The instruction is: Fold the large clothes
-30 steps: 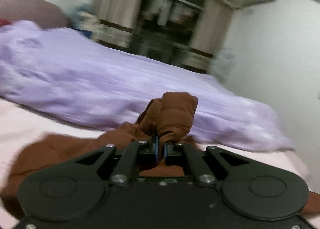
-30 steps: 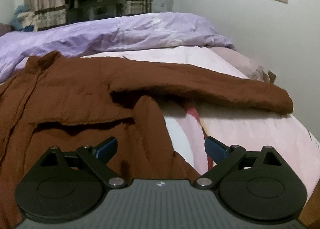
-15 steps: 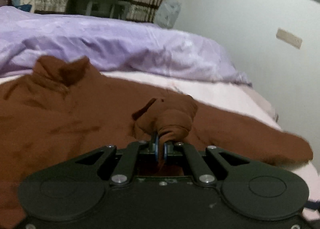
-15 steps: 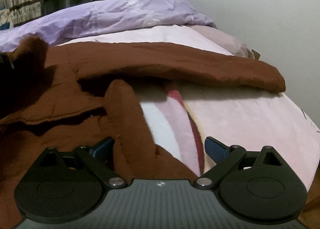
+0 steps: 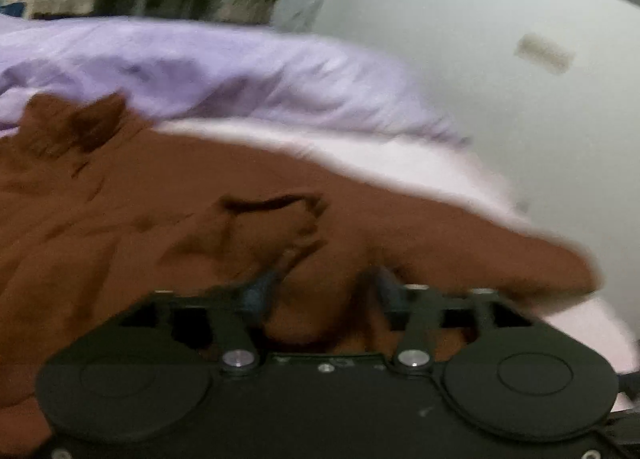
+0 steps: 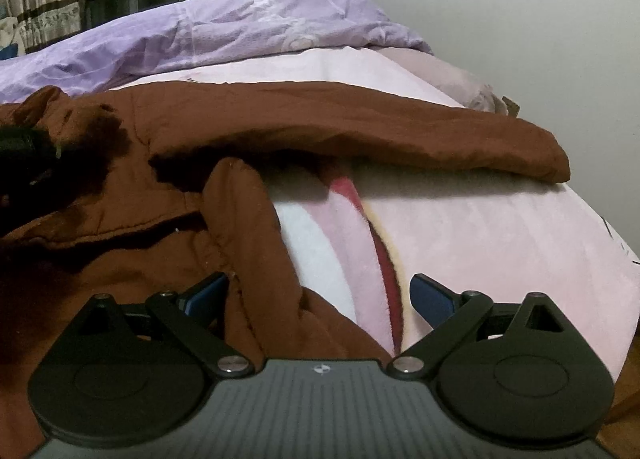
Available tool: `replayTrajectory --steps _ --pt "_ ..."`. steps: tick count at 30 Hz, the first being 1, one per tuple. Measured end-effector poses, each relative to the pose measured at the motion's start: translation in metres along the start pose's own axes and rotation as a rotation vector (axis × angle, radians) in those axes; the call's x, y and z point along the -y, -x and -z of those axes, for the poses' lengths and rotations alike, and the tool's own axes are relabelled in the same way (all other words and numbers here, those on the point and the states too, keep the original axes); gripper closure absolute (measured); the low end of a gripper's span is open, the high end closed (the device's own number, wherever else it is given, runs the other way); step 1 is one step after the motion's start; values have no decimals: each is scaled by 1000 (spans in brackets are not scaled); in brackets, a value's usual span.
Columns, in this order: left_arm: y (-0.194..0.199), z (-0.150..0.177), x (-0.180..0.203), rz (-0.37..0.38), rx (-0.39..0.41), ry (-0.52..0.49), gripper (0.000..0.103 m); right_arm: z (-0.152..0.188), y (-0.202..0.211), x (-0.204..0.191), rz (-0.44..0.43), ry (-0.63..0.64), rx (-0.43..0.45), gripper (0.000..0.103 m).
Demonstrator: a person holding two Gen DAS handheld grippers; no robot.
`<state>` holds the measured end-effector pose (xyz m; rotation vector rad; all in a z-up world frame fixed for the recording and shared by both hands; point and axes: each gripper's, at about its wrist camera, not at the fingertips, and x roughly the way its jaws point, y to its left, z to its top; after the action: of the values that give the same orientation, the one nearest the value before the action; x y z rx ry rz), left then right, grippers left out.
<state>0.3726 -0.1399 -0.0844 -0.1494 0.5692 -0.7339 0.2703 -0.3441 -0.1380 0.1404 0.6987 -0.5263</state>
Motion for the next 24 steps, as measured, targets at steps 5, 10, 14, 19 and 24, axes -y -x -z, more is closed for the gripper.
replayTrajectory --steps 5,10,14,19,24 --pt "5 -2 6 55 47 -42 3 1 0 0 1 2 1 0" --pt "-43 15 -4 -8 -132 -35 4 2 -1 -1 3 5 -2 0" --pt "-22 10 6 14 -6 -92 4 2 -1 0 1 4 -3 0" --pt "-14 3 -14 -77 99 8 4 3 -2 0 -7 -1 -6 0" --pt "-61 12 -19 -279 -80 -75 9 4 -5 -1 -8 -6 -10 0"
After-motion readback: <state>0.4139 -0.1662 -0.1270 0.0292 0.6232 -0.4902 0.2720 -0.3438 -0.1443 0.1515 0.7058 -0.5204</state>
